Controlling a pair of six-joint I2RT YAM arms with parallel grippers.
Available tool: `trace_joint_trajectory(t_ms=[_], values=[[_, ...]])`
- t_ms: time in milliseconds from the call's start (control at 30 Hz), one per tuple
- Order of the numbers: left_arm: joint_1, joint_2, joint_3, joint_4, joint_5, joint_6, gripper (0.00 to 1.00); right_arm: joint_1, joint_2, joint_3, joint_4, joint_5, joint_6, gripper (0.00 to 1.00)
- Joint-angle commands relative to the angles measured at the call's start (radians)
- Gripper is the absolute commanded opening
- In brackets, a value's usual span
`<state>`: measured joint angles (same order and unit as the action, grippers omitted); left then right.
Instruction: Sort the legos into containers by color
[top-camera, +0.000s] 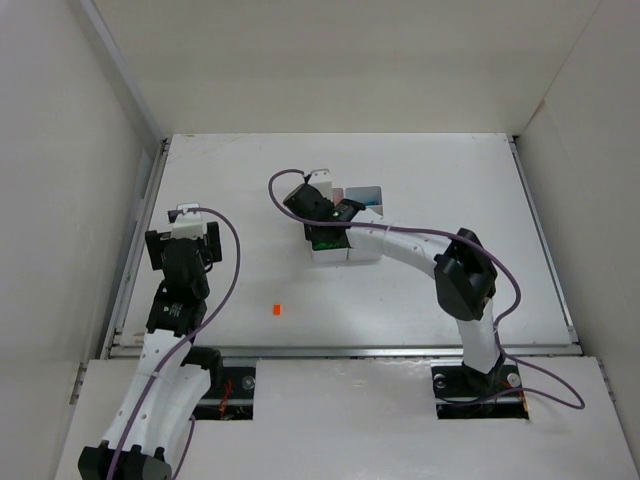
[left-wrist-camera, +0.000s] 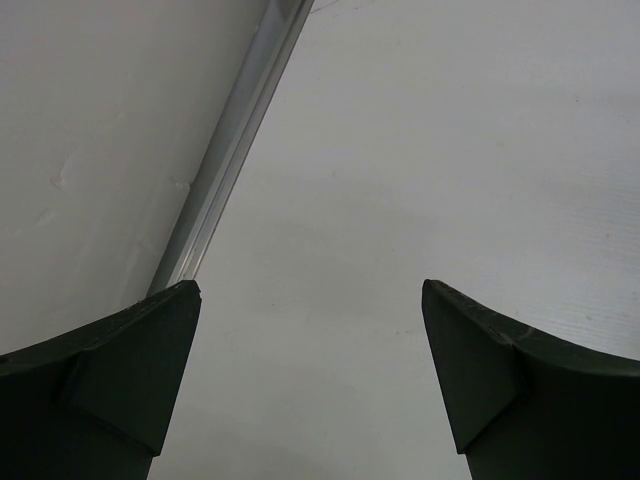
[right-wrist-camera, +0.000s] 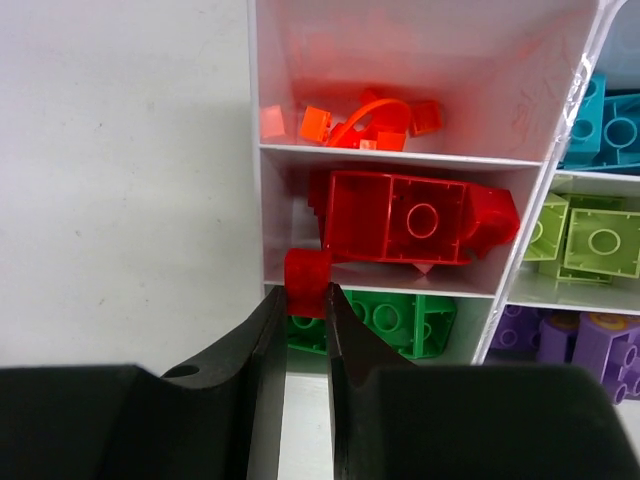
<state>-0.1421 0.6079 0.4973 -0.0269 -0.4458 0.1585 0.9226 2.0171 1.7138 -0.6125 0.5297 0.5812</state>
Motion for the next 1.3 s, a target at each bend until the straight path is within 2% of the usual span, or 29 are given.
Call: trace_joint_trajectory(t_ms=[0, 300, 400, 467, 500, 567, 733, 867, 967, 1133, 1267], values=[[0.001, -0.005, -0.003, 0.036, 0.001, -0.007, 0.91, -0.004, 0.009, 0.043, 0.040, 0.038, -0.026, 0.22], [0.001, -0.005, -0.003, 0.036, 0.001, -0.007, 0.91, -0.013, 0.031, 0.083, 0.040, 0.047, -0.037, 0.22], [0.001, -0.005, -0.003, 0.036, 0.001, -0.007, 0.91, -0.022, 0.051, 0.105, 0.040, 0.026, -0.046, 0.32], [0.001, -0.005, -0.003, 0.036, 0.001, -0.007, 0.91, -0.022, 0.060, 0.106, 0.031, 0.026, -0.046, 0.43], [0.001, -0.005, -0.003, 0.036, 0.001, -0.007, 0.91, -0.022, 0.060, 0.106, 0.022, 0.017, -0.046, 0.53], [0.001, -0.005, -0.003, 0.036, 0.001, -0.007, 0.91, -0.022, 0.060, 0.106, 0.022, 0.016, -0.046, 0.59], [0.001, -0.005, -0.003, 0.036, 0.010, -0.007, 0.91, -0.022, -0.004, 0.106, 0.022, 0.007, -0.070, 0.60], [0.001, -0.005, -0.003, 0.036, 0.010, -0.007, 0.91, 0.068, -0.089, 0.083, 0.053, 0.042, -0.182, 0.63], [0.001, -0.005, -0.003, 0.036, 0.010, -0.007, 0.91, 0.131, -0.129, 0.061, 0.031, 0.052, -0.205, 0.64], [0.001, -0.014, -0.003, 0.036, 0.010, -0.007, 0.91, 0.240, -0.120, -0.060, -0.013, -0.104, -0.035, 0.70], [0.001, -0.014, -0.003, 0.036, 0.010, -0.007, 0.91, 0.295, -0.019, -0.066, -0.013, -0.201, 0.104, 0.74]])
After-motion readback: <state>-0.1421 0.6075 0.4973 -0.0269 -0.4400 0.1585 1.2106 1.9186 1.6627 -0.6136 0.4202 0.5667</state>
